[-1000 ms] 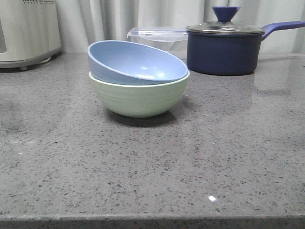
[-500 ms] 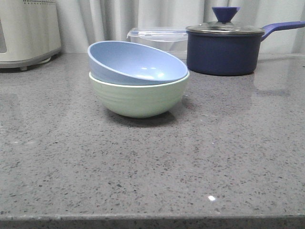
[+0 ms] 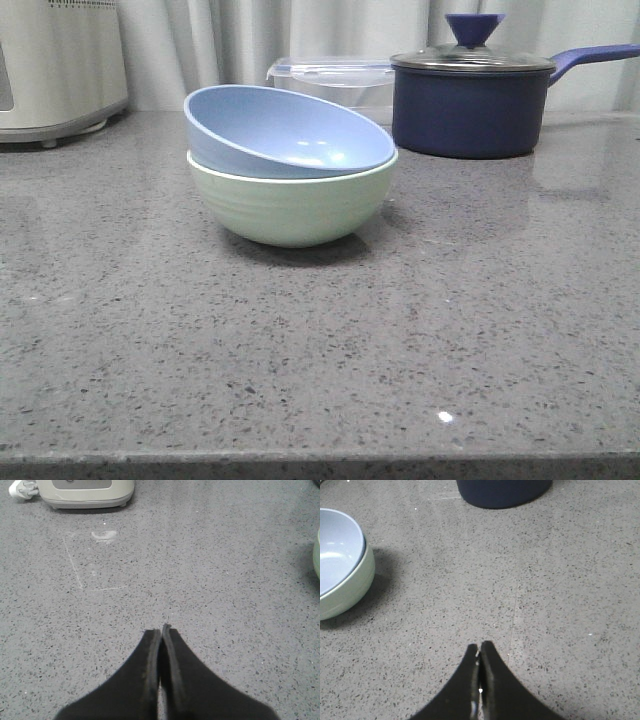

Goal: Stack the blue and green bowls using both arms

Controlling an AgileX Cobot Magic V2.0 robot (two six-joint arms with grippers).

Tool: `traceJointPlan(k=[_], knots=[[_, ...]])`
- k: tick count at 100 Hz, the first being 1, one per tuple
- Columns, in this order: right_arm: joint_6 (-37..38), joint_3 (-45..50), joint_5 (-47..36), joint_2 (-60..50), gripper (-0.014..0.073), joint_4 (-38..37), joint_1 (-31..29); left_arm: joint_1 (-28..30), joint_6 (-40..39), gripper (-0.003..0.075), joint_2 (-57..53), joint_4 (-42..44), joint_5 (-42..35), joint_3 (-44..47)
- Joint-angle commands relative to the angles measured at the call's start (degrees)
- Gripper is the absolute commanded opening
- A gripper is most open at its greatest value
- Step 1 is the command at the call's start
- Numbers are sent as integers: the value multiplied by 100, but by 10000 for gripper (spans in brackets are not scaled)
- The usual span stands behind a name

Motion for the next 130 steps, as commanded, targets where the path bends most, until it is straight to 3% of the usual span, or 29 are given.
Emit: traceJointPlan(k=[1,75,111,130], knots=[[-38,-155,-419,1,-81,-37,-29,5,-36,-20,31,-13,-443,-165],[-38,-155,-419,1,-81,-37,-29,5,-36,-20,-216,24,-484,-59],[-38,-155,-419,1,-81,-37,-29,734,-36,-20,-1384,238,-2423,1521],[-38,-155,-419,1,-81,-37,-29,956,-36,-20,-2022,228,-2567,2393]])
